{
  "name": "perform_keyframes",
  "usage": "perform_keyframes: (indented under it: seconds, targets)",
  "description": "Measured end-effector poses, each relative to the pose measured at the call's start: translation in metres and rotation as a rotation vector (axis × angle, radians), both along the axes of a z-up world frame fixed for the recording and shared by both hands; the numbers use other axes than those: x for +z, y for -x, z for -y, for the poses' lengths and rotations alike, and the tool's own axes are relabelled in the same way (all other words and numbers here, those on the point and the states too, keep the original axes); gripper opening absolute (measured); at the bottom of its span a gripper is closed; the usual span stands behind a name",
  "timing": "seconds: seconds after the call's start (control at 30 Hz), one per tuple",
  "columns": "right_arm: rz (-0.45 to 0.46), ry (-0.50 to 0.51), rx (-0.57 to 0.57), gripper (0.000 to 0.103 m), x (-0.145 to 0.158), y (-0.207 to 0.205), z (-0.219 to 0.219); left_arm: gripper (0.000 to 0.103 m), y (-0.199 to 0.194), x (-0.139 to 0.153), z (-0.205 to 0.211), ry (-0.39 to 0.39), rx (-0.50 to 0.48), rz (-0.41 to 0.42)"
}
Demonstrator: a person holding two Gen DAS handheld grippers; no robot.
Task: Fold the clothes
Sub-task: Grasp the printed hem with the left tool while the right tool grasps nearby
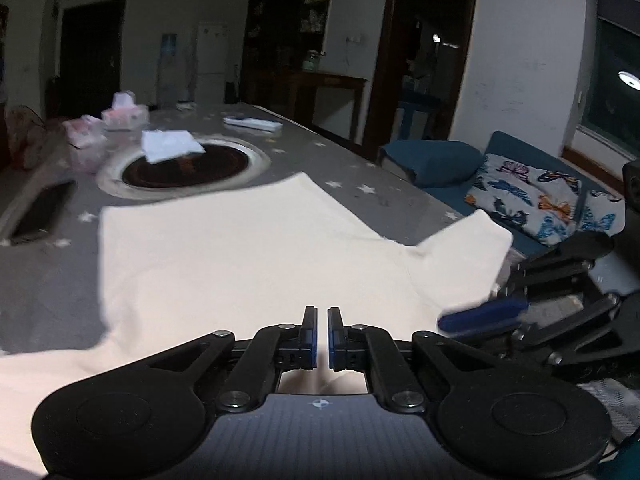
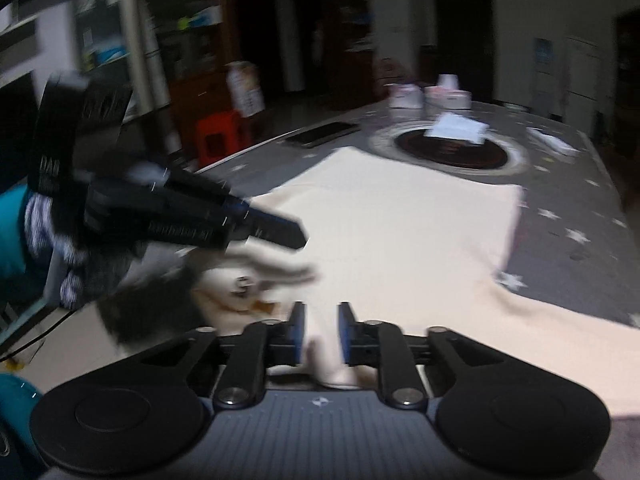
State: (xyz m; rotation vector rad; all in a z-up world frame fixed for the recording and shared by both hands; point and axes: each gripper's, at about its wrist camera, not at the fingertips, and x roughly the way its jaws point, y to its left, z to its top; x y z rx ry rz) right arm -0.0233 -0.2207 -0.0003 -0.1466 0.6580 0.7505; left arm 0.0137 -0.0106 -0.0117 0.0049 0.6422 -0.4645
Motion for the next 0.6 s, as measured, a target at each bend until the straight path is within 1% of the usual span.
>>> perform_keyframes:
  seconds: [0.1,0.17,0.27,0.3,0.37,0.5,0.57,0.6]
  targets:
    - [0.009,-0.007,-0.107,0.027,0.001,-0.006,0.022,0.007,-0.003,-0.010,0.016,0.003,-0.034,-0.023]
    - [0.010,-0.005,-0.211,0.028,-0.002,-0.014,0.042,0.008,0.000,-0.014,0.025,-0.005,-0.062,-0.029]
    - [0.006,0.004,-0.327,0.028,-0.008,-0.024,0.071,0.012,0.004,-0.018,0.035,-0.017,-0.096,-0.032]
    - [0.004,0.011,-0.361,0.030,-0.010,-0.029,0.079,0.012,0.005,-0.019,0.037,-0.020,-0.102,-0.033]
    - [-0.002,0.022,-0.420,0.032,-0.014,-0.037,0.095,0.013,0.007,-0.021,0.039,-0.023,-0.103,-0.041]
    - [-0.019,0.053,-0.545,0.032,-0.025,-0.050,0.128,0.015,0.009,-0.023,0.039,-0.027,-0.100,-0.050]
    - [-0.026,0.054,-0.605,0.033,-0.029,-0.053,0.144,0.020,0.009,-0.023,0.039,-0.029,-0.098,-0.049]
    - [-0.028,0.049,-0.633,0.034,-0.031,-0.054,0.151,0.020,0.009,-0.023,0.039,-0.030,-0.097,-0.049]
